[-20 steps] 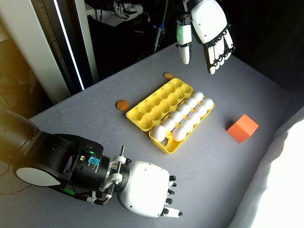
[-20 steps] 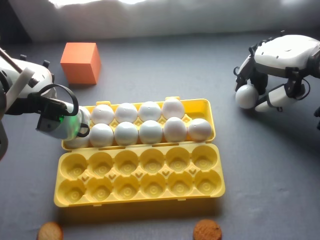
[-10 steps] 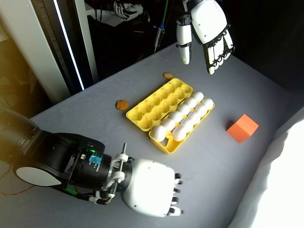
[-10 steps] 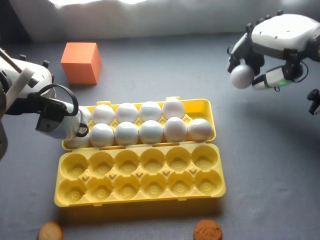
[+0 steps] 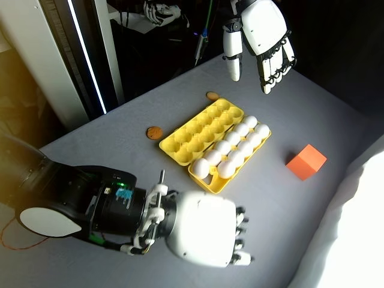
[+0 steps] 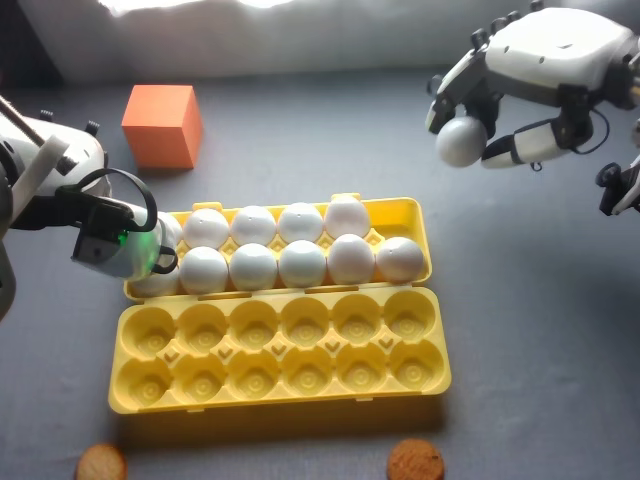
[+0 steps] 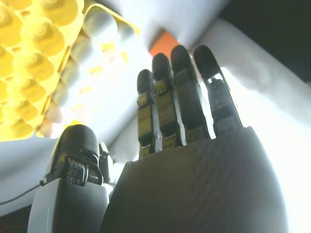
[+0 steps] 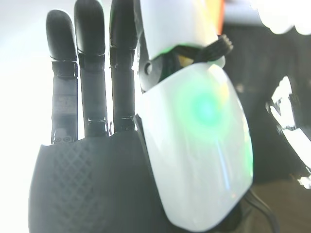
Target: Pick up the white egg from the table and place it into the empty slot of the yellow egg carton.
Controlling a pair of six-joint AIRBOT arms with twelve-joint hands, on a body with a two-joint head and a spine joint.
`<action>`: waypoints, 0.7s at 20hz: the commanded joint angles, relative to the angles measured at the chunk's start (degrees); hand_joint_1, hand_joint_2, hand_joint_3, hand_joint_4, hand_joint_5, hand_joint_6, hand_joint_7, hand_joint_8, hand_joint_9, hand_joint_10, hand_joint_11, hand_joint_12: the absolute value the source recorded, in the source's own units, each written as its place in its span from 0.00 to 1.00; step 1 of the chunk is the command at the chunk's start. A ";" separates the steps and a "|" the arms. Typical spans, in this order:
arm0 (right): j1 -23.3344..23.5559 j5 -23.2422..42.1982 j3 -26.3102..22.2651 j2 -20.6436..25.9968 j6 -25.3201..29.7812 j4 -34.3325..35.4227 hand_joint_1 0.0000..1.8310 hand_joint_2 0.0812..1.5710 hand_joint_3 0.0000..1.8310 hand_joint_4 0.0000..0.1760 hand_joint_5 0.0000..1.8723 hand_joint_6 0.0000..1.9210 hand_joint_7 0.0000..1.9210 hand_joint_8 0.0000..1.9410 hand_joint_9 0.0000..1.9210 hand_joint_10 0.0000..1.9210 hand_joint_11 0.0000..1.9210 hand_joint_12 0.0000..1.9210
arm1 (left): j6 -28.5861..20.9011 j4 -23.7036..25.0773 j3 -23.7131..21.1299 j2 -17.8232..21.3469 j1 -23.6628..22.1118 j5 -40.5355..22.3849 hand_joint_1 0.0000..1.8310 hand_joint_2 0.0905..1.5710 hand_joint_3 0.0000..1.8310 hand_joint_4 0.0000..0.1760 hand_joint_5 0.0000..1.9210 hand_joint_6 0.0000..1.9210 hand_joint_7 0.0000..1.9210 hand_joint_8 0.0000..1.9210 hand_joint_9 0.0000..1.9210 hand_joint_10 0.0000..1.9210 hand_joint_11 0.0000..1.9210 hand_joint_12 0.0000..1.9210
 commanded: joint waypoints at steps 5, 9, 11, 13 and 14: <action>0.95 7.43 0.01 -0.36 5.54 -4.69 0.69 0.67 0.00 0.00 0.57 0.42 0.55 0.49 0.46 0.50 0.27 0.64 | 0.16 5.09 -0.03 0.57 -0.66 0.77 0.00 0.85 0.00 0.00 0.20 0.00 0.23 0.00 0.22 0.00 0.00 0.44; 0.96 7.41 0.01 -2.10 4.89 -4.70 0.68 0.67 0.00 0.03 0.59 0.39 0.55 0.49 0.46 0.44 0.25 0.63 | 0.16 5.09 -0.03 0.57 -0.66 0.77 0.00 0.85 0.00 0.00 0.21 0.00 0.24 0.00 0.23 0.01 0.00 0.47; 0.98 7.13 0.01 -2.89 4.53 -4.69 0.75 0.68 0.00 0.00 0.55 0.45 0.54 0.50 0.43 0.64 0.22 0.65 | 0.15 5.09 -0.03 0.57 -0.66 0.77 0.00 0.85 0.00 0.00 0.20 0.00 0.24 0.00 0.22 0.00 0.00 0.45; 0.78 6.93 0.01 -3.51 4.13 -4.69 0.75 0.69 0.00 0.00 0.54 0.46 0.52 0.52 0.43 0.65 0.21 0.66 | 0.15 5.09 -0.03 0.57 -0.66 0.77 0.00 0.85 0.00 0.00 0.19 0.00 0.23 0.00 0.21 0.00 0.00 0.44; 0.50 6.93 -0.01 -3.80 4.08 -4.69 0.75 0.69 0.00 0.00 0.55 0.44 0.53 0.52 0.43 0.65 0.21 0.66 | 0.15 5.09 -0.03 0.57 -0.66 0.77 0.00 0.85 0.00 0.00 0.20 0.00 0.24 0.00 0.22 0.00 0.00 0.45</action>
